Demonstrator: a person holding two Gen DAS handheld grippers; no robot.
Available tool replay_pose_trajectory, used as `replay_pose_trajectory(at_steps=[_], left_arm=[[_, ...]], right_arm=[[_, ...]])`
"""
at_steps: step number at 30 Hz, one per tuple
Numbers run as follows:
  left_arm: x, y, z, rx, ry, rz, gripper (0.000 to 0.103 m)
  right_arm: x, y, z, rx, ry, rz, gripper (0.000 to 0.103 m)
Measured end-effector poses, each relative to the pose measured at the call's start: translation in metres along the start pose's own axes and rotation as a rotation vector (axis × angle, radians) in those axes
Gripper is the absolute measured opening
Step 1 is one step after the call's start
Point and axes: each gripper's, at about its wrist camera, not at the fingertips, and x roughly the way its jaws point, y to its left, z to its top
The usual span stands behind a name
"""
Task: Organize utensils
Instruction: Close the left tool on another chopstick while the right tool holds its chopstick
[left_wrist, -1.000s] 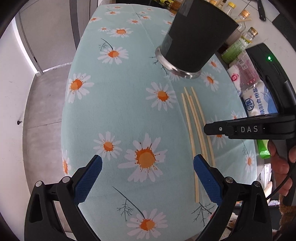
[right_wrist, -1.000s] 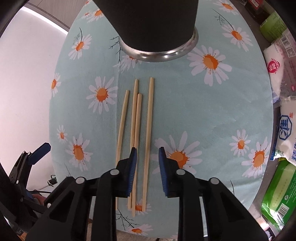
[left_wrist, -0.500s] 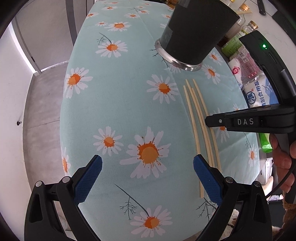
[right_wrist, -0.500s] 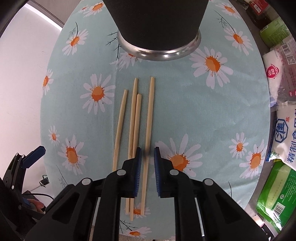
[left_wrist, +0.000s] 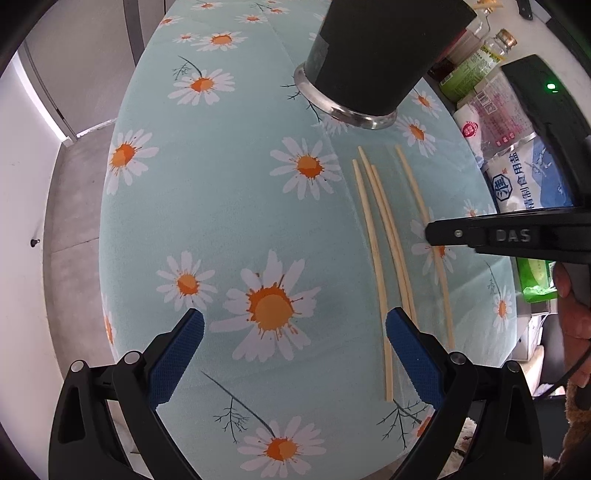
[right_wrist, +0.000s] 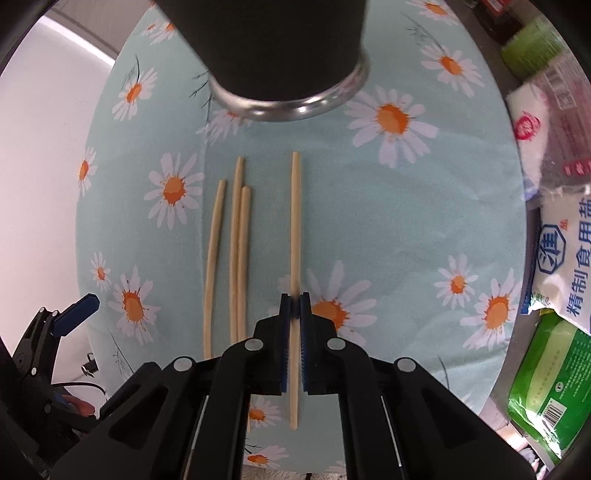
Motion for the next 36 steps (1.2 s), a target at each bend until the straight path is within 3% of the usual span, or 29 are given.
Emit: replay_pose_trajectory(at_steps=[6, 12, 28, 32, 36], left_arm=[[0.006, -0.02, 0.009, 0.03, 0.03, 0.027, 0.096], [0.012, -0.03, 0.02, -0.007, 0.058, 0.081, 0.093], [0.04, -0.07, 0.042, -0.028, 0.141, 0.222, 0.048], [0.047, -0.079, 0.042, -0.038, 0.151, 0.241, 0.043], [0.047, -0.085, 0.042, -0.049, 0.163, 0.24, 0.032]], right_arm=[[-0.015, -0.015, -0.007, -0.01, -0.049, 0.022, 0.006], [-0.027, -0.024, -0.017, -0.042, -0.061, 0.085, 0.006], [-0.05, -0.059, -0.016, -0.073, -0.092, 0.258, 0.006], [-0.056, -0.062, -0.018, -0.093, -0.098, 0.283, 0.006], [-0.058, -0.062, -0.019, -0.114, -0.096, 0.296, 0.006]])
